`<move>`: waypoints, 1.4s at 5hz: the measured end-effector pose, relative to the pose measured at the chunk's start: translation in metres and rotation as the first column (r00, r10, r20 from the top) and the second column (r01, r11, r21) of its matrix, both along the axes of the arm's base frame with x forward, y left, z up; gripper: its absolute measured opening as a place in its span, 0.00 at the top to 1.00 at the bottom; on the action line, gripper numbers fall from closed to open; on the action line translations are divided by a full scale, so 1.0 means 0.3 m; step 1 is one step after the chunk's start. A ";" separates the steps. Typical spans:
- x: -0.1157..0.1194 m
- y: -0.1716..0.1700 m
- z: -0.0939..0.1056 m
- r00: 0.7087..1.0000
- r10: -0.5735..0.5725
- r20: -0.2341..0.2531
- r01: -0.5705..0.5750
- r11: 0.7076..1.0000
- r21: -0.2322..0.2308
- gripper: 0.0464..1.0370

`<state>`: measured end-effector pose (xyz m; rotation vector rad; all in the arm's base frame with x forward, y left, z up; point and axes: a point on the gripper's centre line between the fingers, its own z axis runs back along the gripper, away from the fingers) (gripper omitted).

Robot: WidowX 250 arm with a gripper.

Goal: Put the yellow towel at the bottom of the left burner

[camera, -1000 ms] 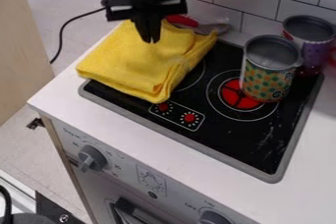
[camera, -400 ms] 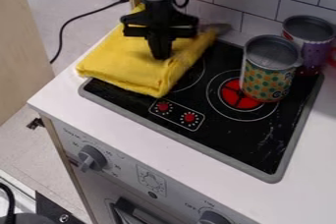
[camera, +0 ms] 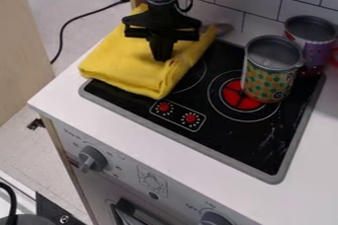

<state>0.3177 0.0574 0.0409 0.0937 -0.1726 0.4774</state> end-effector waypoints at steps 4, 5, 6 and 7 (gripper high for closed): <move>-0.195 -0.119 -0.012 0.997 0.069 0.020 -0.069 0.997 0.018 0.99; -0.213 -0.123 -0.014 0.998 0.051 0.041 -0.052 0.998 0.020 0.99; -0.221 -0.128 -0.016 0.998 0.048 0.048 -0.049 0.998 0.024 0.99; -0.247 -0.122 -0.013 0.997 0.050 0.053 -0.051 0.998 0.021 0.99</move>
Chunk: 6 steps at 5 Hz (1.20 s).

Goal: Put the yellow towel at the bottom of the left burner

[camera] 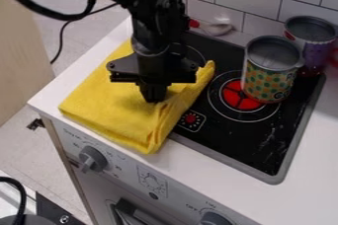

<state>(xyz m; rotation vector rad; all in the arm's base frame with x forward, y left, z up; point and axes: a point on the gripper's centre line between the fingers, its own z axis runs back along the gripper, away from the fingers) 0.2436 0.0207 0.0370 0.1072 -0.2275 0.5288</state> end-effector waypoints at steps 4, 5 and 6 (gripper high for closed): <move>-0.063 0.102 0.046 0.994 0.034 -0.105 -0.042 0.997 -0.070 0.99; -0.007 0.087 0.041 0.994 0.066 -0.084 -0.072 0.995 -0.070 0.99; 0.044 0.075 0.051 0.994 0.084 -0.063 -0.089 0.992 -0.085 0.99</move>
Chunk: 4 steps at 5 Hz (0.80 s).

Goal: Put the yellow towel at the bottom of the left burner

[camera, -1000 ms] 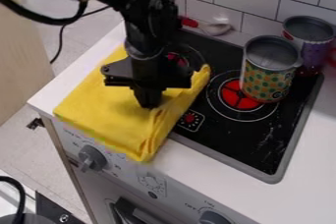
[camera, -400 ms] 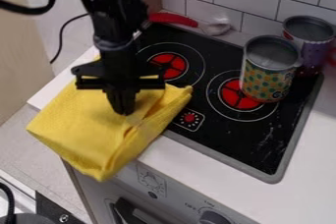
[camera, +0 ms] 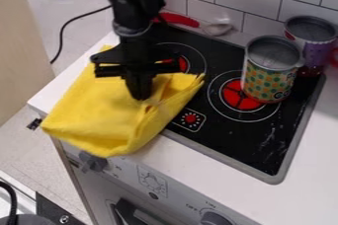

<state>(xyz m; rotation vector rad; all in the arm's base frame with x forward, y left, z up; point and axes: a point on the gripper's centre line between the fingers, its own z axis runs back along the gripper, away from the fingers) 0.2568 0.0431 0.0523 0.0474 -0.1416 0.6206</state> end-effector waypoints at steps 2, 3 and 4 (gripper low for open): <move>-0.007 -0.017 0.054 0.997 -0.054 -0.063 0.050 0.998 -0.049 0.99; -0.007 -0.007 0.143 0.990 -0.130 -0.053 0.127 0.990 -0.060 0.99; -0.002 0.002 0.190 0.989 -0.134 -0.065 0.128 0.987 -0.096 0.99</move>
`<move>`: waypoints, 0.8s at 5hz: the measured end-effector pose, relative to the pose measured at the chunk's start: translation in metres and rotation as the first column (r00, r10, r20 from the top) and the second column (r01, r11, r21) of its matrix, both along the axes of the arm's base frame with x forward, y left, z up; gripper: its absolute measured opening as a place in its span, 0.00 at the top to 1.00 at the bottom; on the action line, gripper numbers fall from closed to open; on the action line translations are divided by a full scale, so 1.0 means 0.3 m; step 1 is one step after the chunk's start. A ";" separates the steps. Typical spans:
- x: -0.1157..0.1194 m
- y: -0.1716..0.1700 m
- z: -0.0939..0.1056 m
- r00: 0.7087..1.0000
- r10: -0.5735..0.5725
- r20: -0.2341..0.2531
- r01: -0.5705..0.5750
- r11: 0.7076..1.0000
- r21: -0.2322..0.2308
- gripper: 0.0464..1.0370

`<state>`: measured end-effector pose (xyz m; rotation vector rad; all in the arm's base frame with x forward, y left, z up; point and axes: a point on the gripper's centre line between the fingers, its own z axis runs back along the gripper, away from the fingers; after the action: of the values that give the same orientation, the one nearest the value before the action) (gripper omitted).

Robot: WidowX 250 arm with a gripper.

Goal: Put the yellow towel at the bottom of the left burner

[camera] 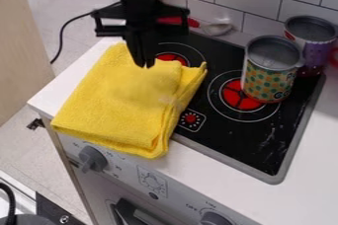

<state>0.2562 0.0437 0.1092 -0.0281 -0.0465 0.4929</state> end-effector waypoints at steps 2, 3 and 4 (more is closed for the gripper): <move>0.008 -0.021 0.072 0.999 -0.045 0.007 0.045 0.997 -0.058 0.99; 0.015 -0.083 0.052 0.988 -0.151 0.019 0.151 0.988 -0.036 0.99; -0.007 -0.212 0.032 0.938 -0.334 0.094 0.333 0.942 0.031 0.99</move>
<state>0.2541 -0.0200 0.1187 -0.0452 -0.1396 0.1502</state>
